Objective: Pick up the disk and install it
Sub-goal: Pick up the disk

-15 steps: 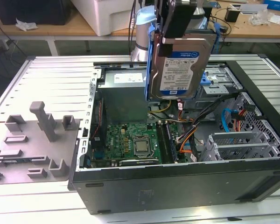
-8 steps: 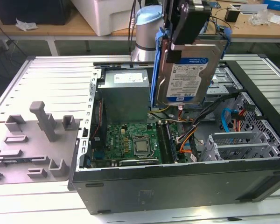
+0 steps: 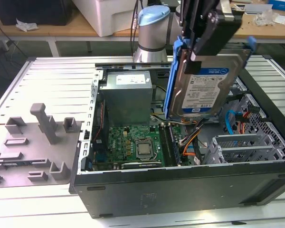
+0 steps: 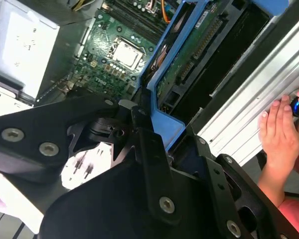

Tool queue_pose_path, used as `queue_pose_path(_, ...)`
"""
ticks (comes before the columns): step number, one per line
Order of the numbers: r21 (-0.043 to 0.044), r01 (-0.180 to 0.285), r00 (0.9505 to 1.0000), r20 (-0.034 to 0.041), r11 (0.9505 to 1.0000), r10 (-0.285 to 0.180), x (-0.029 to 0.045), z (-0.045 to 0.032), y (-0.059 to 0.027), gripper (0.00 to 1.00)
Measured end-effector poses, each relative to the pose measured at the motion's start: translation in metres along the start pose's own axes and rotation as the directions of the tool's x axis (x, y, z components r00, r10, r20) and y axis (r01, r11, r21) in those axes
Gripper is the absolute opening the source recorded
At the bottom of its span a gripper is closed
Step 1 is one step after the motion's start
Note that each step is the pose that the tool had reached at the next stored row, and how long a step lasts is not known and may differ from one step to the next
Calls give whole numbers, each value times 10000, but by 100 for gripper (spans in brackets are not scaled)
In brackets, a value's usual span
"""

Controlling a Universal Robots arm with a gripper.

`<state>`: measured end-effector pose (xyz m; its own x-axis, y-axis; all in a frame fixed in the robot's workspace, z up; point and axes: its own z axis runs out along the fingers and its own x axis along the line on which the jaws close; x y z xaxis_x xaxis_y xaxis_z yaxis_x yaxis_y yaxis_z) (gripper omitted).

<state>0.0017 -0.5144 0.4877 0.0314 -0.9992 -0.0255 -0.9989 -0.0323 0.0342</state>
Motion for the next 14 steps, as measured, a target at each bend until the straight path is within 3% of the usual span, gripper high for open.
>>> queue_pose_path(4,0,1,10000,0,10000,-1,107,-5,-81,37)
queue_pose_path(14,0,1,10000,0,10000,-1,108,-5,-87,37)
